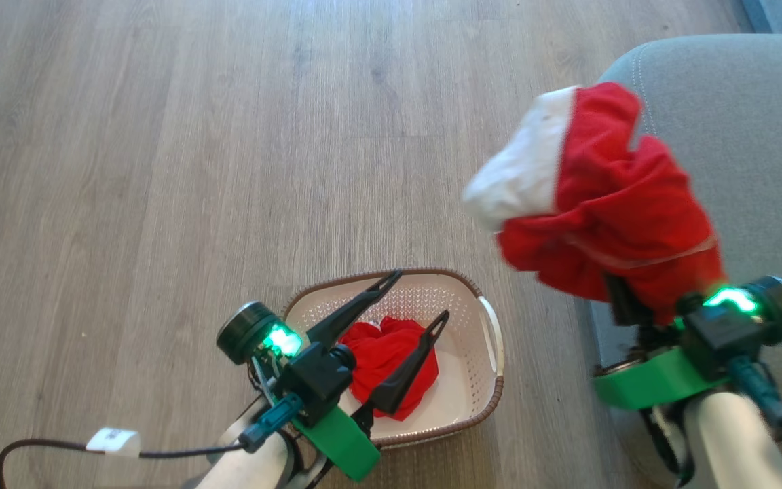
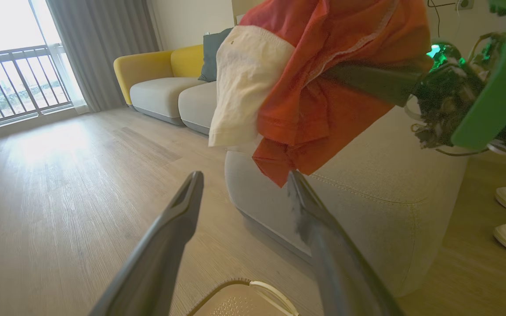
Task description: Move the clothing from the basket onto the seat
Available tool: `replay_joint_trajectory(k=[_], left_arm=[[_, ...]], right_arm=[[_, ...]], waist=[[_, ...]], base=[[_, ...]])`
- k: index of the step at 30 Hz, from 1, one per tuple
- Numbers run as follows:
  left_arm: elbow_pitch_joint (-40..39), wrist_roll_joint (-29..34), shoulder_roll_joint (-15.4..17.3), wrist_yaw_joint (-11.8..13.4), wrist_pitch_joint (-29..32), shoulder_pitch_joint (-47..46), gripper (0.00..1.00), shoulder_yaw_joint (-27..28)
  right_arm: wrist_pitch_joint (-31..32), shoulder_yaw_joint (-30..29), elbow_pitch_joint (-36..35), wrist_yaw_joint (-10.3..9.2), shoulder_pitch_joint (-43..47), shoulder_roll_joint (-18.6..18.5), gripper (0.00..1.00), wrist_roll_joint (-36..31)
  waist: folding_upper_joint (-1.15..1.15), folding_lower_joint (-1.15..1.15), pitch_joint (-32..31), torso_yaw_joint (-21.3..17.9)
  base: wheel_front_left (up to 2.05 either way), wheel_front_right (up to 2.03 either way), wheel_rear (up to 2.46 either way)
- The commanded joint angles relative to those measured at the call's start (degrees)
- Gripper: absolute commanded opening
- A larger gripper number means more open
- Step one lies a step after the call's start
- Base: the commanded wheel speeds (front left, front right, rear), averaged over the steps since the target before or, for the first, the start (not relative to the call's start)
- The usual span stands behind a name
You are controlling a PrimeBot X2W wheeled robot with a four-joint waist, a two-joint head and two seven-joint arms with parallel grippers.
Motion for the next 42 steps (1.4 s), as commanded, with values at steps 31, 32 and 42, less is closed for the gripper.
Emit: replay_joint_trajectory(k=[31, 32, 42], left_arm=[[5.1, -1.7, 1.3, -0.1, -0.2, 3.6, 1.0, -2.6], [5.2, -1.7, 1.2, -0.1, -0.2, 3.6, 1.0, -2.7], [5.2, -1.6, 1.0, -0.1, -0.2, 4.2, 1.0, -2.2]], right_arm=[[-0.4, -15.0, 5.8, -0.01, 6.2, 3.9, 0.0, 0.3], [-0.4, -15.0, 5.9, -0.01, 6.2, 3.9, 0.0, 0.4], [-0.4, -14.2, 6.1, -0.01, 6.3, 4.0, 0.0, 0.1]], waist=[[0.0, 0.0, -1.0, -0.5], [0.0, 0.0, -1.1, -0.4], [0.0, 0.0, -1.7, -0.9]], base=[[0.0, 0.0, 0.0], [0.0, 0.0, 0.0], [0.0, 0.0, 0.0]])
